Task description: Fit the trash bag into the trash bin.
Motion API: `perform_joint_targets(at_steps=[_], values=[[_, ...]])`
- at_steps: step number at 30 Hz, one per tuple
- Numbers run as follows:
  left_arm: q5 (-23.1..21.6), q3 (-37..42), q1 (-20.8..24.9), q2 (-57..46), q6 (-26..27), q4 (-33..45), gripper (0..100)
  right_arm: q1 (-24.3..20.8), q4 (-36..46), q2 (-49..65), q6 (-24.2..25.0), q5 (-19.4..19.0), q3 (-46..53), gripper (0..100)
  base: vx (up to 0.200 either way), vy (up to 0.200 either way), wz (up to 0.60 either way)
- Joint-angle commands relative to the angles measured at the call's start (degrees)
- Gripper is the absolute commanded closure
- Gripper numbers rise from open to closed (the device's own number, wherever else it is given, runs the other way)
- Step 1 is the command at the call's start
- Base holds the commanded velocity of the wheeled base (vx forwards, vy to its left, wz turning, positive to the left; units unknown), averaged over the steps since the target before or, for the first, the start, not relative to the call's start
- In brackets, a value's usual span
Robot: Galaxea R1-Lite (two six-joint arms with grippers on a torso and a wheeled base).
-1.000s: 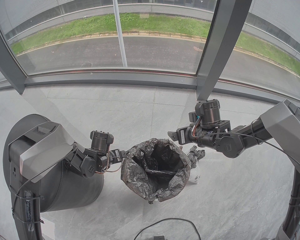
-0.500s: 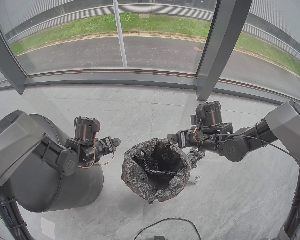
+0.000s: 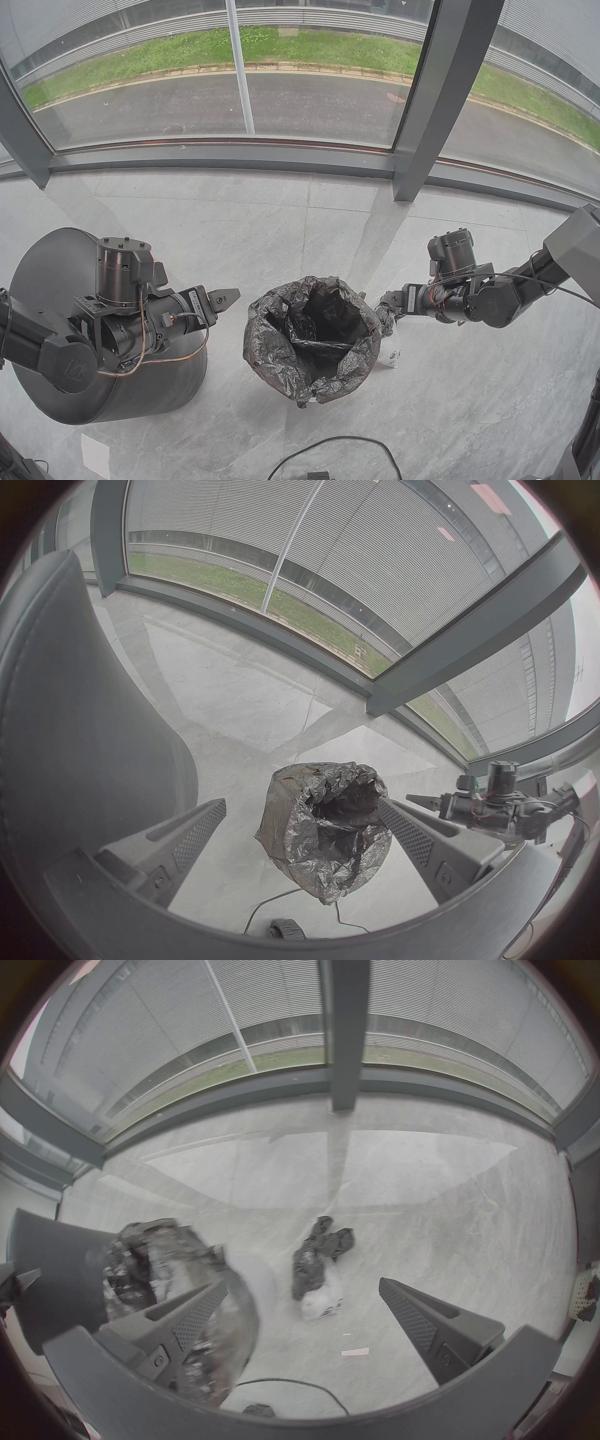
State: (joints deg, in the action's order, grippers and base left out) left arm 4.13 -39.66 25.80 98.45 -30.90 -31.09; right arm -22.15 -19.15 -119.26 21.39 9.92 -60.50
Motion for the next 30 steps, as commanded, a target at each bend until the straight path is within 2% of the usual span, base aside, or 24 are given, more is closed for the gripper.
perform_joint_targets(at_steps=[1, 4, 7, 13, 20, 27, 30], values=[[-0.27, 1.51, 0.31, -2.04, 0.23, -0.47, 0, 7.56, 2.72, -8.01, -2.23, -2.01, -6.73, 0, 0.0, 0.0, 0.0], [-0.27, 1.51, 0.31, -1.86, 0.14, -0.55, 0, 8.62, 2.19, -12.05, -4.08, -3.24, -9.9, 0, 0.0, 0.0, 0.0], [-0.27, 1.16, -0.22, 0.25, 0.32, -1.17, 0, 9.85, 0.34, -20.13, -4.78, -4.3, -18.25, 0, 0.0, 0.0, 0.0], [-0.27, 1.6, -1.1, 2.36, 0.41, -5.21, 0, 6.86, 3.07, -23.39, -5.22, -5.44, -24.05, 0, 0.0, 0.0, 0.0], [-0.44, 1.51, -1.71, 3.41, -0.39, -5.65, 0, 6.95, 5.18, -28.75, -5.13, -6.06, -30.38, 0, 0.0, 0.0, 0.0], [-0.7, 1.51, -2.15, 3.68, -0.65, -7.06, 0, 6.86, 13.35, -32.09, -4.78, -8.87, -38.81, 0, 0.0, 0.0, 0.0], [-2.37, 1.25, -2.77, 4.29, -1.26, -7.15, 0, 6.68, 16.78, -33.84, -4.78, -8.96, -43.3, 0, 0.0, 0.0, 0.0]])
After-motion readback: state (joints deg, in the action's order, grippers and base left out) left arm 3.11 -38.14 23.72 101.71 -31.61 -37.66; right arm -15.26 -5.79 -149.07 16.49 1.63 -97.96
